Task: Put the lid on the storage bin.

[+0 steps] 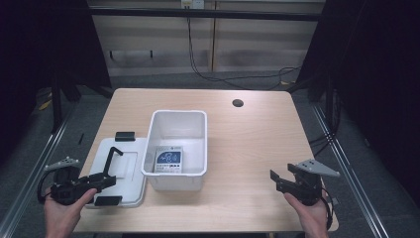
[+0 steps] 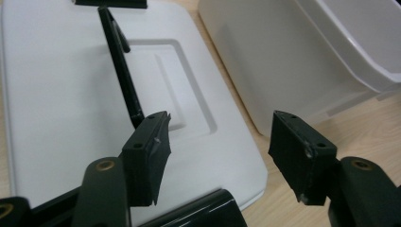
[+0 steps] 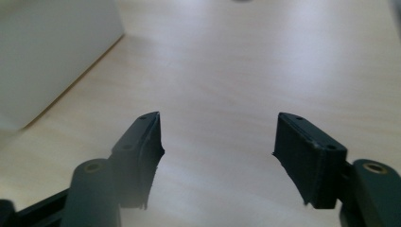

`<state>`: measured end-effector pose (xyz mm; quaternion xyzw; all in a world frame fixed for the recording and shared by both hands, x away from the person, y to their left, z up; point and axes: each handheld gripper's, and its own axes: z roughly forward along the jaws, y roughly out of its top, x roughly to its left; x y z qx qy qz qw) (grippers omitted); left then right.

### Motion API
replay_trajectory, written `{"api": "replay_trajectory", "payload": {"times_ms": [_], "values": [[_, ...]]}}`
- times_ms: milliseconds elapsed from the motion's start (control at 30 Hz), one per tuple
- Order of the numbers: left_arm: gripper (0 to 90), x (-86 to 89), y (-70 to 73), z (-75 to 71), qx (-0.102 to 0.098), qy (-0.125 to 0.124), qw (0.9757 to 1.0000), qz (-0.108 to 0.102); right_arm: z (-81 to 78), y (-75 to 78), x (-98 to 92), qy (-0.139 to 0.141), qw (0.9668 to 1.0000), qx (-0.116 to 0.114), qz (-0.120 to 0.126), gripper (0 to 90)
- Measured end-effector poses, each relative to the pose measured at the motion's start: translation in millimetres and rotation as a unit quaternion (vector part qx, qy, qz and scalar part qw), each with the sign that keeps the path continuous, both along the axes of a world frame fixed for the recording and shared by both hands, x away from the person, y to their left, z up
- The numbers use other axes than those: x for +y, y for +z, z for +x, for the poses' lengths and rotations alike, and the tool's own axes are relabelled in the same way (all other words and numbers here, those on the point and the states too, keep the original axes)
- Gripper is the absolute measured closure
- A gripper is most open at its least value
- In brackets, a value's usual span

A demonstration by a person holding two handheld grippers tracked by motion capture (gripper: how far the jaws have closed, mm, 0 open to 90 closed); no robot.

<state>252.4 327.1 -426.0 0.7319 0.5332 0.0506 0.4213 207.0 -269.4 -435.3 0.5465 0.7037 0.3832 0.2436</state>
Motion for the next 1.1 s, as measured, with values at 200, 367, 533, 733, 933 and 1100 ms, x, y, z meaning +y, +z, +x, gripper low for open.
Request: {"api": "replay_trajectory", "payload": {"times_ms": [200,367,533,733,933,1100], "values": [[39.4,-1.5,2.5,-0.1,0.011,-0.020,0.9997,0.008,-3.0,1.1,5.7,0.029,0.9995,0.013,0.002,32.0],[43.0,-0.9,3.4,1.9,0.025,-0.020,0.9994,0.013,-0.7,-2.3,9.4,0.031,0.9992,0.024,-0.004,30.8],[49.4,-6.6,2.2,6.8,0.040,-0.015,0.9983,0.041,2.6,-4.9,14.1,0.040,0.9986,0.034,-0.011,30.8],[54.6,-6.0,17.5,7.8,0.031,-0.012,0.9980,0.054,-3.2,-3.4,14.2,0.048,0.9984,0.023,-0.019,31.0],[56.7,-5.5,33.5,19.5,0.038,-0.014,0.9963,0.076,-0.5,-3.9,15.7,0.042,0.9984,0.029,-0.023,30.9],[55.5,-3.2,39.3,29.9,0.036,0.000,0.9975,0.061,0.4,-3.8,15.8,0.038,0.9984,0.032,-0.027,30.3]]}}
